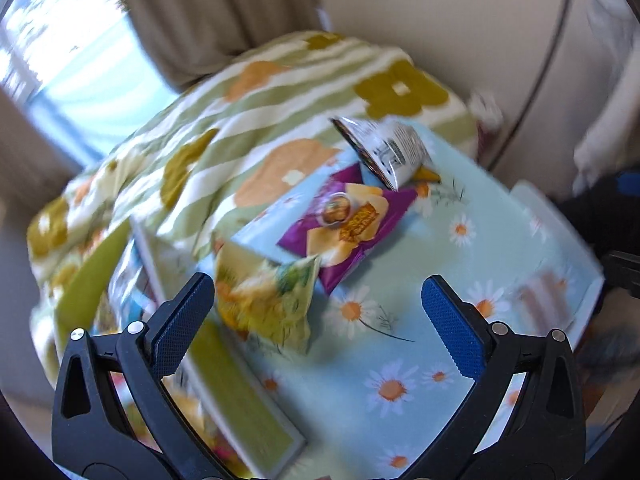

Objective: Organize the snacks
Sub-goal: 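Move both tools back over the remaining snack bags, then grasp the purple bag with the left tool while the right tool grasps the clear pastry pack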

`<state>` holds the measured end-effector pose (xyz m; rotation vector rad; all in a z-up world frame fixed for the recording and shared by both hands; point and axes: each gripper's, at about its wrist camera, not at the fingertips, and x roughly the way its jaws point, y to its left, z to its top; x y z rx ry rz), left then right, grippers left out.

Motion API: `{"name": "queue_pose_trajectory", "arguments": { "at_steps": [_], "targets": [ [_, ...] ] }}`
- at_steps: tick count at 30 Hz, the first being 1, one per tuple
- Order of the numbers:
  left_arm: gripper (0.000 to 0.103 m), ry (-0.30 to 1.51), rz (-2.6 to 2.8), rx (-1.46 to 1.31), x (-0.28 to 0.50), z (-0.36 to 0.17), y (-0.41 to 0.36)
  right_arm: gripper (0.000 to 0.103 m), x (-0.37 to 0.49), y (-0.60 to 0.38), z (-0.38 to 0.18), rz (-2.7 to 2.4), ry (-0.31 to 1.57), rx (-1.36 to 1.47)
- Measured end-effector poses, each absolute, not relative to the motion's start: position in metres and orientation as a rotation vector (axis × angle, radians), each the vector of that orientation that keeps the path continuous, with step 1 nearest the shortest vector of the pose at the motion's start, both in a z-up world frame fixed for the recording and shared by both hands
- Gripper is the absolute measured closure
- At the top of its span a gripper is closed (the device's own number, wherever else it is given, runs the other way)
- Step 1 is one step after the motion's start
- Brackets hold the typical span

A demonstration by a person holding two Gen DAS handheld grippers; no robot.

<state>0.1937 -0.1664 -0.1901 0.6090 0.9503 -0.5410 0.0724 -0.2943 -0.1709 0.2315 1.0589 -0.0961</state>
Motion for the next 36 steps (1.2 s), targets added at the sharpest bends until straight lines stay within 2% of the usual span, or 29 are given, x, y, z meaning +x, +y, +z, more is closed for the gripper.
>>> {"name": "queue_pose_trajectory", "arguments": {
  "at_steps": [5,14,21,28,29,30,31,36],
  "targets": [
    [0.0,0.975,-0.589,0.825,0.214,-0.23,-0.204,0.0,0.067,-0.302,-0.204,-0.147,1.113,0.286],
    [0.0,1.021,-0.648,1.027,0.236,-0.288,-0.241,0.0,0.062,-0.3,-0.257,-0.206,1.205,0.323],
    [0.0,1.058,-0.66,1.03,0.253,-0.309,-0.253,0.001,0.057,-0.295,-0.281,-0.225,1.258,0.287],
    [0.001,1.105,-0.692,1.015,0.262,-0.327,-0.257,0.008,0.057,-0.292,-0.295,-0.232,1.292,0.272],
    [0.002,1.106,-0.693,1.015,0.263,-0.327,-0.257,0.011,0.056,-0.291,-0.297,-0.232,1.297,0.268],
    [0.009,1.107,-0.692,1.017,0.263,-0.329,-0.257,0.013,0.055,-0.291,-0.299,-0.231,1.303,0.268],
    [0.019,1.109,-0.694,1.02,0.263,-0.329,-0.256,0.015,0.054,-0.291,-0.302,-0.232,1.31,0.269],
    [0.026,1.106,-0.708,1.031,0.259,-0.332,-0.255,0.02,0.049,-0.291,-0.31,-0.239,1.325,0.265]
  ]
}}
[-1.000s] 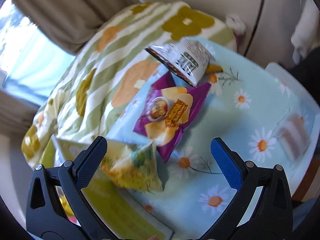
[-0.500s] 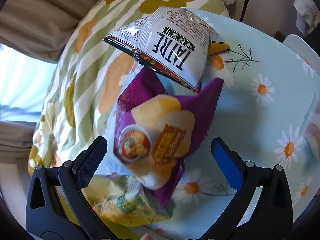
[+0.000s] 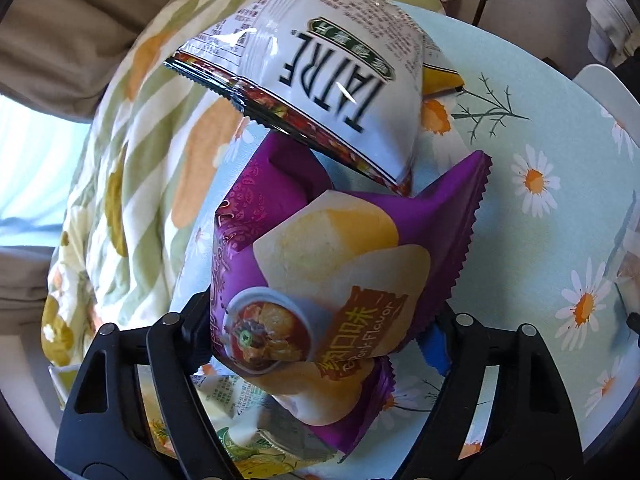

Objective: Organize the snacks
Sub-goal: 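Grasp the purple bag with the left tool while the right tool grasps the clear pastry pack, then place the purple bag in the green box with the left tool while the right tool places the pack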

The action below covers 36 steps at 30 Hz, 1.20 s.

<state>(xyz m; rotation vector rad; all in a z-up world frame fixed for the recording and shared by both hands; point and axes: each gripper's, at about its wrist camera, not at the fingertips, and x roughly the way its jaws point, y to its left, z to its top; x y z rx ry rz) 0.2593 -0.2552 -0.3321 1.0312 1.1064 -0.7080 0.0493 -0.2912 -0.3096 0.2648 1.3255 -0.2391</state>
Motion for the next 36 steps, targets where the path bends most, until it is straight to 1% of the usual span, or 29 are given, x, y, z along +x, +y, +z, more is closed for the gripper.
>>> {"name": "queue_pose_trajectory", "arguments": {
  "at_steps": [6,10,13,20,25,30,36],
  "targets": [
    [0.029,1.116,-0.727,1.015,0.251,-0.328,-0.254,0.024,0.044,-0.293,-0.317,-0.242,1.34,0.259],
    [0.029,1.138,-0.722,0.989,0.245,-0.325,-0.248,0.037,0.044,-0.289,-0.322,-0.22,1.349,0.26],
    [0.029,1.15,-0.718,0.964,0.238,-0.321,-0.242,0.042,0.045,-0.283,-0.323,-0.215,1.348,0.22],
    [0.029,1.161,-0.695,0.915,0.226,-0.309,-0.231,0.045,0.046,-0.282,-0.321,-0.228,1.339,0.214],
    [0.029,1.137,-0.685,0.868,0.219,-0.289,-0.225,0.045,0.046,-0.288,-0.301,-0.223,1.277,0.238],
    [0.029,1.094,-0.682,0.788,0.21,-0.254,-0.221,0.045,0.052,-0.294,-0.269,-0.205,1.205,0.229],
    [0.029,1.014,-0.657,0.645,0.198,-0.185,-0.205,0.045,0.065,-0.286,-0.211,-0.134,1.118,0.19]
  ]
}}
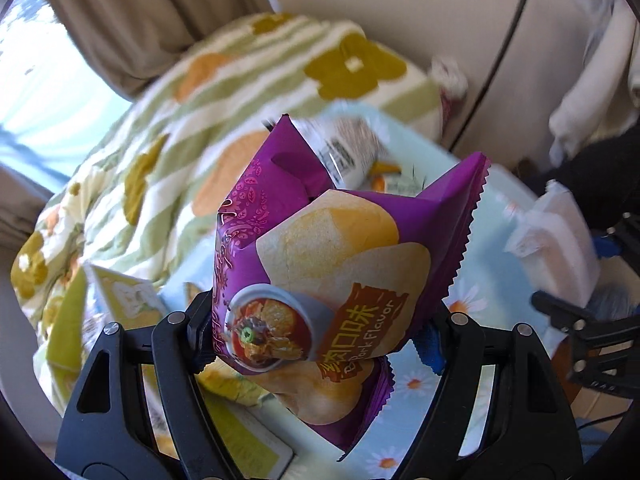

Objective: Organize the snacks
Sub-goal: 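Place the purple bag in the green box with the left tool while the right tool places the pack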

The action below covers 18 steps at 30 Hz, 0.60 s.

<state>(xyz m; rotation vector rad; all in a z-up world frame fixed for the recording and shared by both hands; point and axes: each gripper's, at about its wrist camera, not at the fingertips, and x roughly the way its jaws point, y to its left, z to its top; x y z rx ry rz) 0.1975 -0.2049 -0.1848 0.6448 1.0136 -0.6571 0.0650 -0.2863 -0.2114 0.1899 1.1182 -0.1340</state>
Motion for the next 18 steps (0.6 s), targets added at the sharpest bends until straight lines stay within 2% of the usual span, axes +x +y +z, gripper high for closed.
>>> {"name": "queue_pose_trajectory", "arguments": {
  "at_steps": [5,10,18],
  "targets": [
    [0.029,0.943,-0.563,0.509,0.191,-0.123,-0.166,0.045,0.088,-0.263,-0.154,-0.012,1.033,0.127],
    [0.029,0.892,-0.407,0.383,0.192,-0.077,-0.094,0.045,0.118,-0.216,-0.108,0.151,0.953,0.069],
    [0.029,0.893,-0.162,0.23,0.198,-0.054,0.034,0.045,0.163,-0.123,-0.075,0.375,0.89,0.058]
  ]
}}
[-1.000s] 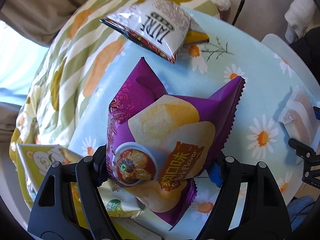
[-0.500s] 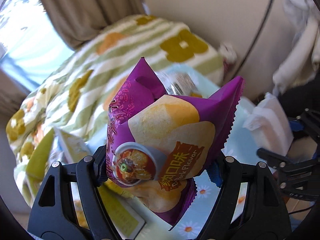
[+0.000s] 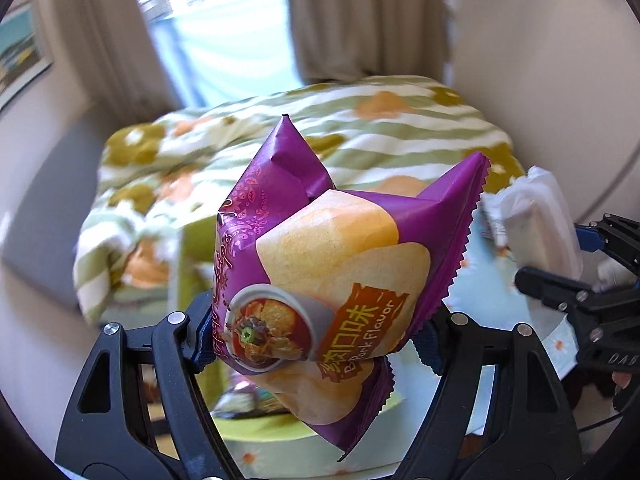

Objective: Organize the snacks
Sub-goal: 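Place the purple bag in the green box with the left tool while the right tool places the pack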

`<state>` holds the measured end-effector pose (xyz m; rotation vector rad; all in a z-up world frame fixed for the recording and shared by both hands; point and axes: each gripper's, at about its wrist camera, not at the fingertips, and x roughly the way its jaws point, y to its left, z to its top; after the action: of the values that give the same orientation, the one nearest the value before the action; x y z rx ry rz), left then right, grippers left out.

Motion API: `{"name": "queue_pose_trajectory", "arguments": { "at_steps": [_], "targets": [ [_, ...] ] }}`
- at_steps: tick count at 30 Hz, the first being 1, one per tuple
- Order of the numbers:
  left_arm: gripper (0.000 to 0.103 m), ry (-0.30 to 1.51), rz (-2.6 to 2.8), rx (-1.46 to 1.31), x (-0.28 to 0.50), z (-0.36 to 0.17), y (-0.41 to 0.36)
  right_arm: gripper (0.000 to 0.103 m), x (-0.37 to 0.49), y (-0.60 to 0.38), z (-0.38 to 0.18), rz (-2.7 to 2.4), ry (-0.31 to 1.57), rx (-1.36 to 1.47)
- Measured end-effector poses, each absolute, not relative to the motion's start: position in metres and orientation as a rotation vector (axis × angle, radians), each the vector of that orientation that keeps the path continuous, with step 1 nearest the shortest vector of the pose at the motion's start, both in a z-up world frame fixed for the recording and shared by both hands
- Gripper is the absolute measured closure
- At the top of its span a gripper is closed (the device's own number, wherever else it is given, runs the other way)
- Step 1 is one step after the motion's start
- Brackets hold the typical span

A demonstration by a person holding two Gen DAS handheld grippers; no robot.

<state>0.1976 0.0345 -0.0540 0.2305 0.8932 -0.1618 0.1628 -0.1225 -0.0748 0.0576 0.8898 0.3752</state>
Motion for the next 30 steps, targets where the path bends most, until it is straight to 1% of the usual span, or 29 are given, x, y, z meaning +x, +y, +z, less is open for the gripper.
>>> {"name": "queue_pose_trajectory", "arguments": {
  "at_steps": [3,7,13,14,15,16,17,24,30],
  "targets": [
    [0.029,0.915,-0.087,0.184,0.202,-0.062,0.082,0.045,0.181,-0.087,-0.074,0.434,0.89,0.059],
    [0.028,0.964,-0.025,0.12,0.208,-0.087,0.136,0.045,0.203,-0.051,-0.08,0.483,0.909,0.051],
    [0.026,1.041,-0.048,0.052,0.225,-0.131,0.173,0.045,0.237,-0.018,-0.105,0.506,0.962,0.037],
    [0.024,1.046,-0.057,0.047,0.227,-0.137,0.174,0.045,0.24,-0.015,-0.108,0.505,0.97,0.038],
    [0.017,1.052,-0.063,0.043,0.231,-0.143,0.177,0.045,0.242,-0.012,-0.112,0.502,0.981,0.039],
    [0.005,1.058,-0.064,0.037,0.236,-0.149,0.18,0.045,0.246,-0.01,-0.116,0.499,0.99,0.041],
    [0.001,1.057,-0.067,0.026,0.237,-0.151,0.182,0.045,0.246,-0.008,-0.118,0.495,0.996,0.042],
    [0.0,1.056,-0.097,-0.063,0.221,-0.154,0.189,0.045,0.253,0.001,-0.126,0.487,1.035,0.034],
    [0.0,1.068,-0.098,-0.075,0.208,-0.157,0.197,0.045,0.269,0.019,-0.131,0.488,1.066,0.03]
  ]
}}
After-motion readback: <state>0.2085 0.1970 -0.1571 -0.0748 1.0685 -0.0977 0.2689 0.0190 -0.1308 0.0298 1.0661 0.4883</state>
